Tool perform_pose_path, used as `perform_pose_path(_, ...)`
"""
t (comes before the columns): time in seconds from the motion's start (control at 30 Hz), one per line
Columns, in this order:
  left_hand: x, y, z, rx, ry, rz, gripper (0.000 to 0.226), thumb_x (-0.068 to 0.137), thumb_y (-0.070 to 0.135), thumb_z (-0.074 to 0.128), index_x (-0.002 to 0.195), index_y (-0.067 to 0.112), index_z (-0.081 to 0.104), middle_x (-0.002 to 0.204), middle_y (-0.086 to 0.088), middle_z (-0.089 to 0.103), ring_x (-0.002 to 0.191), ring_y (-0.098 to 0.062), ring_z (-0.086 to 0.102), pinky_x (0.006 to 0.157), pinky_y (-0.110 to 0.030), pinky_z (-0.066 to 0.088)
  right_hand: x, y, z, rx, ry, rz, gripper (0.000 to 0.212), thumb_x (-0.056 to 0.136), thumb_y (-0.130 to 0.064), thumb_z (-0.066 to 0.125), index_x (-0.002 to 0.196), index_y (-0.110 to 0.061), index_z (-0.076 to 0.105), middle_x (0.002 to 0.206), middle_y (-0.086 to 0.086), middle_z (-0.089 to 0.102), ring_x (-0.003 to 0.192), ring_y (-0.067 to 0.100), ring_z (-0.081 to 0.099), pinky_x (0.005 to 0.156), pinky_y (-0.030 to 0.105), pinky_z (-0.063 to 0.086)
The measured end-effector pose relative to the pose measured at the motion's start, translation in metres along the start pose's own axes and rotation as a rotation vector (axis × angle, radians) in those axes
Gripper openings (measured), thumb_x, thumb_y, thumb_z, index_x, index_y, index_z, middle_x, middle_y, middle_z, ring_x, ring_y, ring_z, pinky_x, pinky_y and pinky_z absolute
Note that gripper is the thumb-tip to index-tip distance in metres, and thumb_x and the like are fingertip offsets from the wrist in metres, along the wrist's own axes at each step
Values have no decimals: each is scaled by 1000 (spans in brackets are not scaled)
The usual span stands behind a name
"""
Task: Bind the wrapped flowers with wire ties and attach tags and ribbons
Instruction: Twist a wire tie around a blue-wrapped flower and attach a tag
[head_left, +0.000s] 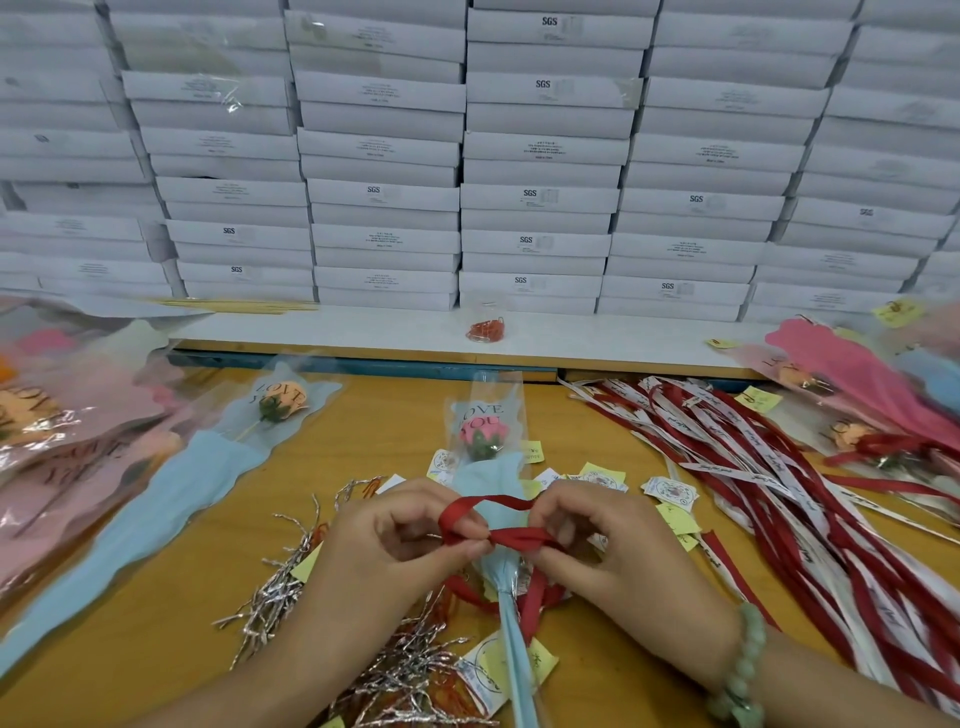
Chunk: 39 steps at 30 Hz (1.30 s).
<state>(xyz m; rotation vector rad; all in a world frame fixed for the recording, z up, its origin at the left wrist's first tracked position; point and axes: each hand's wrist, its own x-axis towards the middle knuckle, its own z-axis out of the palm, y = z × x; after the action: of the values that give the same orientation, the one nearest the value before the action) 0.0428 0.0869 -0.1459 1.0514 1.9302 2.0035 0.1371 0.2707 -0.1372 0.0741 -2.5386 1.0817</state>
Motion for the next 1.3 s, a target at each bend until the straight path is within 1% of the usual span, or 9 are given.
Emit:
perform_pose_path(0.1, 0, 0, 1, -1, -7, 8, 13, 60, 10, 79, 71, 4, 76, 84, -11, 72, 76, -20, 70, 68, -22, 57, -1, 1, 0, -37, 28, 12, 35, 81, 3, 65, 88, -30, 54, 74, -15, 57, 57, 10, 53, 62, 17, 44)
perform_pose_path(0.23, 1, -1, 2, 0, -4, 4, 10, 59, 9, 78, 69, 6, 76, 82, -10, 72, 74, -17, 69, 67, -21, 56, 0, 0, 2, 157, 34, 37, 38, 85, 9, 61, 102, -24, 60, 86, -16, 66, 62, 7, 57, 67, 17, 50)
perform_pose_path(0.33, 0, -1, 1, -15, 1, -5, 9, 60, 7, 78, 69, 5, 76, 82, -10, 72, 73, -17, 69, 65, -19, 54, 2, 2, -1, 267, 9, 50, 27, 83, 3, 70, 100, -18, 65, 87, -4, 72, 80, 7, 67, 78, 19, 51)
perform_pose_path(0.47, 0, 0, 1, -25, -3, -26, 9, 60, 6, 78, 69, 5, 76, 82, -10, 72, 74, -18, 69, 66, -19, 55, 5, 3, -9, 266, -29, 74, 29, 75, -15, 81, 100, -20, 67, 88, -6, 74, 84, 5, 67, 83, 18, 50)
perform_pose_path(0.63, 1, 1, 2, -10, 2, -37, 11, 60, 7, 78, 70, 4, 76, 83, -10, 72, 75, -18, 70, 68, -19, 55, 8, 4, -25, 320, -171, 67, 26, 84, -29, 67, 108, -19, 67, 100, -5, 73, 96, 9, 68, 88, 20, 51)
perform_pose_path(0.8, 0, 1, 1, -13, -1, -42, 11, 60, 9, 79, 71, 7, 77, 83, -9, 72, 77, -18, 70, 70, -20, 56, 9, 13, -29, 271, -194, 48, 25, 93, -4, 59, 112, -18, 66, 104, -3, 72, 103, 11, 67, 94, 26, 51)
perform_pose_path(1.07, 1, 0, 0, -29, 32, -75, 18, 59, 27, 78, 73, 14, 79, 89, -5, 75, 79, -16, 71, 66, -18, 55, 13, 17, -30, 234, -117, -30, 9, 87, -27, 67, 97, -26, 66, 83, 0, 67, 81, 11, 64, 81, 21, 50)
perform_pose_path(1.2, -3, 6, 0, 45, 53, -32, 24, 72, 43, 65, 76, 24, 79, 99, 10, 74, 93, -3, 68, 76, -12, 52, 14, 22, -36, 406, -180, 68, 6, 95, -19, 56, 100, -17, 58, 70, 0, 56, 66, 15, 56, 69, 30, 46)
perform_pose_path(1.3, -3, 8, -2, 89, 104, 26, 34, 83, 41, 56, 72, 15, 74, 97, 9, 72, 95, -1, 65, 79, -7, 46, 13, 26, -38, 342, -214, 106, 12, 95, -3, 54, 98, -15, 53, 64, 3, 48, 55, 14, 42, 55, 25, 40)
